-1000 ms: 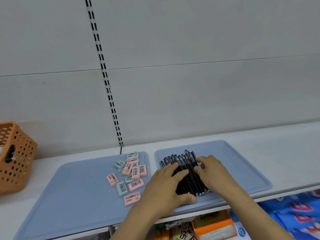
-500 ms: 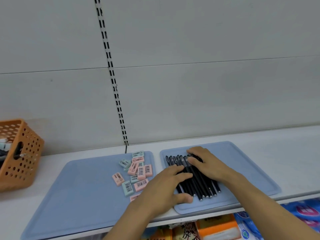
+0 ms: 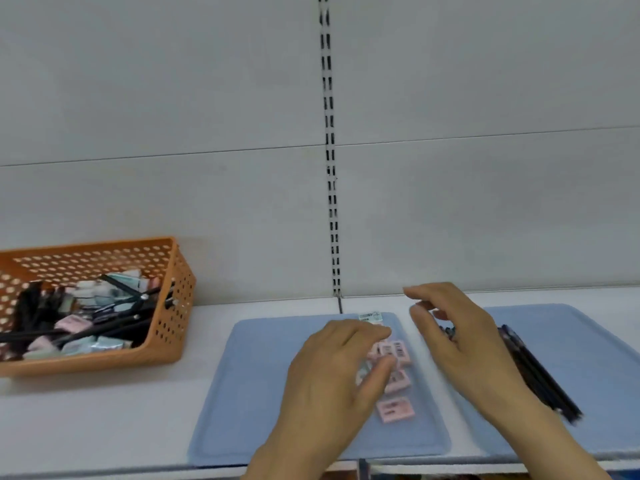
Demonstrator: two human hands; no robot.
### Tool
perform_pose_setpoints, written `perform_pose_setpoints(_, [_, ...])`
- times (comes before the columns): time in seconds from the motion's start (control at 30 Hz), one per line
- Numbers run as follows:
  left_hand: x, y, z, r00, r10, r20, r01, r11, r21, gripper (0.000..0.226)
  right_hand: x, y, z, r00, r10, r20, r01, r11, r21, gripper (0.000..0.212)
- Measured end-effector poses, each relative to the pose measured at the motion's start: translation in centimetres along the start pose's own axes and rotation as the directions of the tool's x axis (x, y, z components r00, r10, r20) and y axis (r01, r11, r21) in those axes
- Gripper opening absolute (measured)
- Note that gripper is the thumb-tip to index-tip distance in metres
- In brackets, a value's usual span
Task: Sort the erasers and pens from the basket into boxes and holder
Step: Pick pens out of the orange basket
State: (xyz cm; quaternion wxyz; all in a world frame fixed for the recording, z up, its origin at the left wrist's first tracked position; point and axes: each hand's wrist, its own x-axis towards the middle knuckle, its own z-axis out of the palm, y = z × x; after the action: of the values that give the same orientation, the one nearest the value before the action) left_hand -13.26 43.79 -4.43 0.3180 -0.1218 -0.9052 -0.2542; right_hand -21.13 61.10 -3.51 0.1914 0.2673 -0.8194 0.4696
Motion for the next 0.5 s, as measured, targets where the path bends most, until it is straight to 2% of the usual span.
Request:
perform_pose_setpoints(0.1, [-1.6, -3.3, -5.4, 0.992, 0.008, -0.127, -0.008, 1.0, 0.006, 0.023, 0.8, -4.7, 4.6, 0.999, -0.037, 0.021, 0.035, 0.997, 0.074, 0.017])
perform_pose_setpoints(0.2, [-3.6, -7.3, -11.2, 0.981, -0.009, -0.191, 0.017, 0.999, 0.04, 0.022, 1.9, -9.4, 10.2, 0.994, -0.087, 0.062, 0.079, 0.989, 0.128, 0.02])
perform_pose_setpoints(0.37, [-7.0, -14.9, -20.2, 0.955, -0.119, -0.271, 0.151, 0.984, 0.098, 0.021, 4.4, -17.6, 19.5, 0.942, -0.288, 0.173, 0.258, 0.95, 0.177, 0.021])
perform_pose_setpoints(0.43, [-8.2, -17.9, -23.1, 0.939, -0.202, -0.277, 0.244, 0.961, 0.129, 0.021, 5.8, -20.5, 22.5, 0.893, -0.364, 0.265, 0.341, 0.931, 0.13, 0.02])
perform_pose_setpoints(0.5, [-9.1, -20.6, -25.4, 0.925, -0.302, -0.229, 0.345, 0.922, 0.176, 0.022, 7.1, -22.8, 25.3, 0.825, -0.328, 0.461, 0.408, 0.909, -0.083, 0.025])
